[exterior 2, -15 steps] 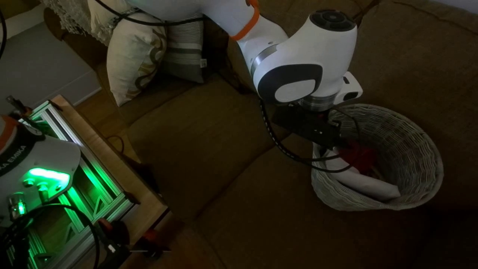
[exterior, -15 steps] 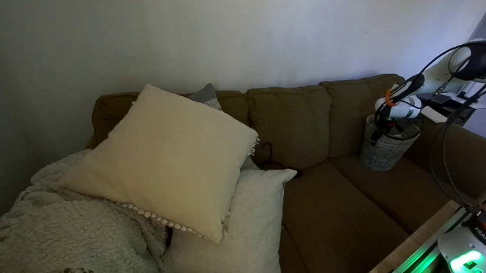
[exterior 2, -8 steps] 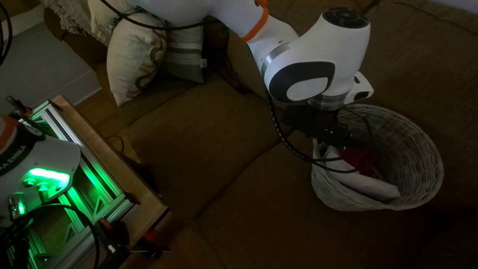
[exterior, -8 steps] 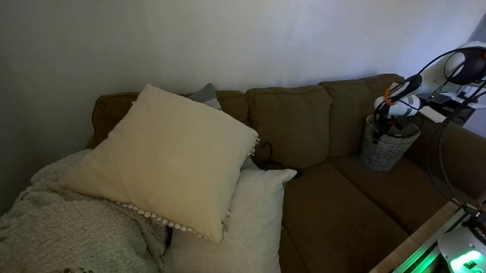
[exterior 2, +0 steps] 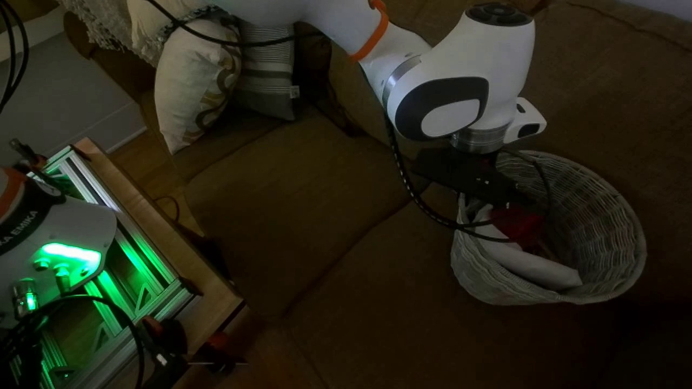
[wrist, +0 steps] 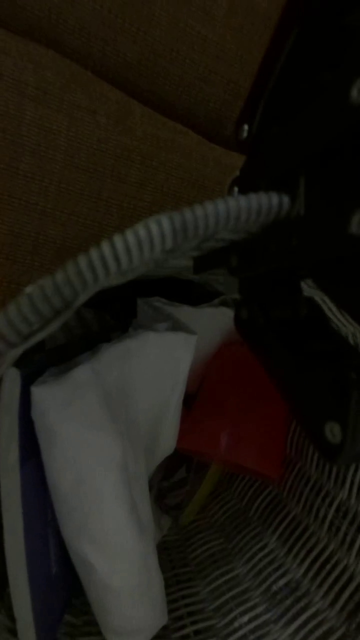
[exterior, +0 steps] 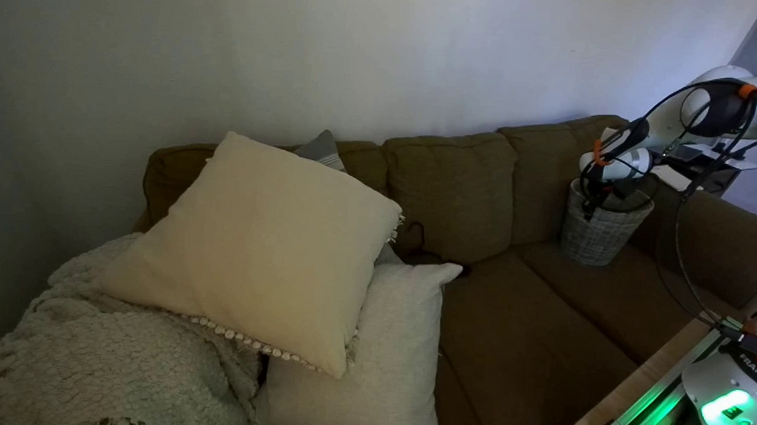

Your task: Move the gray basket a little to the left, pick up the gray basket and pour all its contents onto the couch

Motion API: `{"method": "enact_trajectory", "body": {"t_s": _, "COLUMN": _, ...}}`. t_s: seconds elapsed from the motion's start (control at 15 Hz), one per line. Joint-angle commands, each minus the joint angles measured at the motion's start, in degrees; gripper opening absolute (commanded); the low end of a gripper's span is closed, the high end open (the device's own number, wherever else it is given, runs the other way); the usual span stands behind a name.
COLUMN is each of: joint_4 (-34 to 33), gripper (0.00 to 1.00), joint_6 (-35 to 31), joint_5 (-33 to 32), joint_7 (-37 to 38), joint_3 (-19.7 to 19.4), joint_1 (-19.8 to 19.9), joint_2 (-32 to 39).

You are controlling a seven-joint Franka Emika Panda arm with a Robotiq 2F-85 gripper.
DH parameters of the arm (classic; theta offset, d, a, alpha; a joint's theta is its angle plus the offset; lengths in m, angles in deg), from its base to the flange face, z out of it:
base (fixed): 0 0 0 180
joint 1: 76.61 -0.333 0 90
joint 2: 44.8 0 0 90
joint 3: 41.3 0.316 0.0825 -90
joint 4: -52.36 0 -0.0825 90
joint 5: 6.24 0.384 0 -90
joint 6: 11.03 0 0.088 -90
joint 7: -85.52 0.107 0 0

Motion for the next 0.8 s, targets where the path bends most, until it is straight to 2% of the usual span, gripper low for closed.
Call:
{"method": "enact_trajectory", "body": {"t_s": 0.0, "joint_4": 10.1, "gripper": 0.03, "joint_6": -3.8, "joint_5": -1.3, "joint_7": -5.2, "joint_3": 1.8, "joint_1": -0.1, "joint_2": -9.0}}
{"method": "enact_trajectory", "body": {"t_s": 0.13, "joint_4": 15.0, "gripper": 0.03, "joint_6": -5.7, "joint_5": -0.9, "joint_7": -11.1, "joint_3": 5.1, "joint_1": 1.3, "joint_2": -13.0}}
{"method": "enact_trajectory", "body": {"t_s": 0.73, "joint_4": 41.6, "gripper": 0.03, "joint_6": -9.3, "joint_5": 4.7, "joint_7": -32.6, "joint_3": 15.1, "joint_1": 2.6, "joint_2": -31.3}}
